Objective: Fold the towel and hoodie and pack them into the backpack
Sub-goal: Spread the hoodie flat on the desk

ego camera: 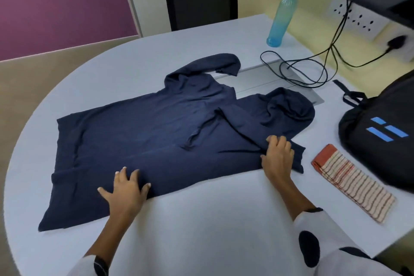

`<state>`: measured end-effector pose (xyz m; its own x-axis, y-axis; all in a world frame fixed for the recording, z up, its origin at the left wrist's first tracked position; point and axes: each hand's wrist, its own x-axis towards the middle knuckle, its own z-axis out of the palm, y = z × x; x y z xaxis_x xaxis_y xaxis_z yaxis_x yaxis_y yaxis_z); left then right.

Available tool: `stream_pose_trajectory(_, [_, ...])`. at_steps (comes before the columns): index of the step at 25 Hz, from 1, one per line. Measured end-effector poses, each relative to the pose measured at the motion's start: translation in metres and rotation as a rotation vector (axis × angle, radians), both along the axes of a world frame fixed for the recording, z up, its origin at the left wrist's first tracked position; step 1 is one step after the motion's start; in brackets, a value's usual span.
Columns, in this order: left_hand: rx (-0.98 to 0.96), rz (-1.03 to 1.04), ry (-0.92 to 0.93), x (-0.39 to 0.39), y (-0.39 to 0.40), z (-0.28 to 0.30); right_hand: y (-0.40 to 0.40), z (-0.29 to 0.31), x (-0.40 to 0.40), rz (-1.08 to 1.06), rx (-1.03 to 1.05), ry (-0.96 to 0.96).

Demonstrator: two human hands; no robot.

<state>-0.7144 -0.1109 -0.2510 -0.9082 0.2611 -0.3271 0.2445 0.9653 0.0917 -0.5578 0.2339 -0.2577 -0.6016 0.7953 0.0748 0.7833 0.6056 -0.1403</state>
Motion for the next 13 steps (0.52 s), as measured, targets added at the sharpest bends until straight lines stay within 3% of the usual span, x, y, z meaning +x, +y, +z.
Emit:
stream_pose_trajectory(3, [0.157, -0.016, -0.034, 0.027, 0.045, 0.008, 0.035, -0.001, 0.006, -0.020, -0.067, -0.116])
stream_pose_trajectory(7, [0.498, 0.055, -0.201, 0.050, 0.083, 0.018, 0.031, 0.020, 0.006, 0.069, -0.272, 0.241])
stream_pose_trajectory(10, [0.859, 0.195, -0.471, 0.066, 0.104, 0.038, 0.000, 0.047, -0.009, 0.116, -0.537, 0.430])
stream_pose_trajectory(13, [1.011, 0.210, -0.723, 0.076, 0.121, 0.062, -0.043, 0.071, -0.031, 0.183, -0.736, 0.523])
